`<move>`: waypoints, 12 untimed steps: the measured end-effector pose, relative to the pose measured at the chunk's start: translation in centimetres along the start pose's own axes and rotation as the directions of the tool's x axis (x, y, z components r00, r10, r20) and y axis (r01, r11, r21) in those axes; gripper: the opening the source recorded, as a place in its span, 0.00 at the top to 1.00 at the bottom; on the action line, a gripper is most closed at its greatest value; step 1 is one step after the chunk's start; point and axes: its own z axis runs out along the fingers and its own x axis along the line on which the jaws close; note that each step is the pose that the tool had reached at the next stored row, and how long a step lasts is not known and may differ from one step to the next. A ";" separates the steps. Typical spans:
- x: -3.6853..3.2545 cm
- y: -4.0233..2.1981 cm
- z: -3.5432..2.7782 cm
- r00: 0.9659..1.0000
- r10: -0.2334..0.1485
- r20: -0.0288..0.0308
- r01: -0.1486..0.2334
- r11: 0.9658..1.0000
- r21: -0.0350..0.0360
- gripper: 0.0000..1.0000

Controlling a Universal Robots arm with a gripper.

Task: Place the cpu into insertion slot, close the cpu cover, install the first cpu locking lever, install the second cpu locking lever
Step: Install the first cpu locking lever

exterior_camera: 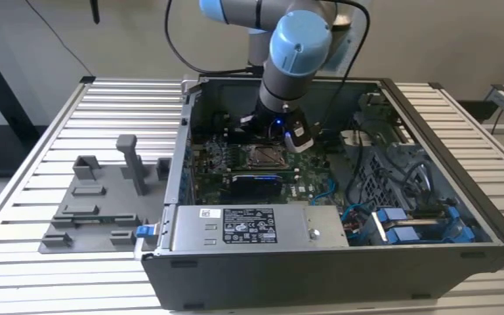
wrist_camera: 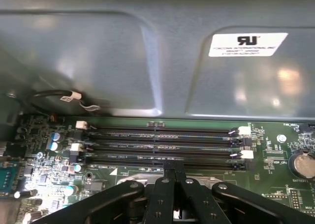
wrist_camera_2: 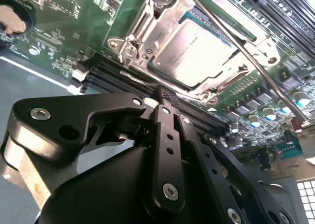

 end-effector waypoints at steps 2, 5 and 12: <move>-0.19 -0.02 0.04 1.000 0.000 0.000 0.000 1.000 0.000 0.89; -0.43 -0.05 0.10 1.000 0.000 0.000 0.000 1.000 0.000 0.89; -0.92 -0.10 0.21 1.000 0.000 0.000 0.000 1.000 0.000 0.89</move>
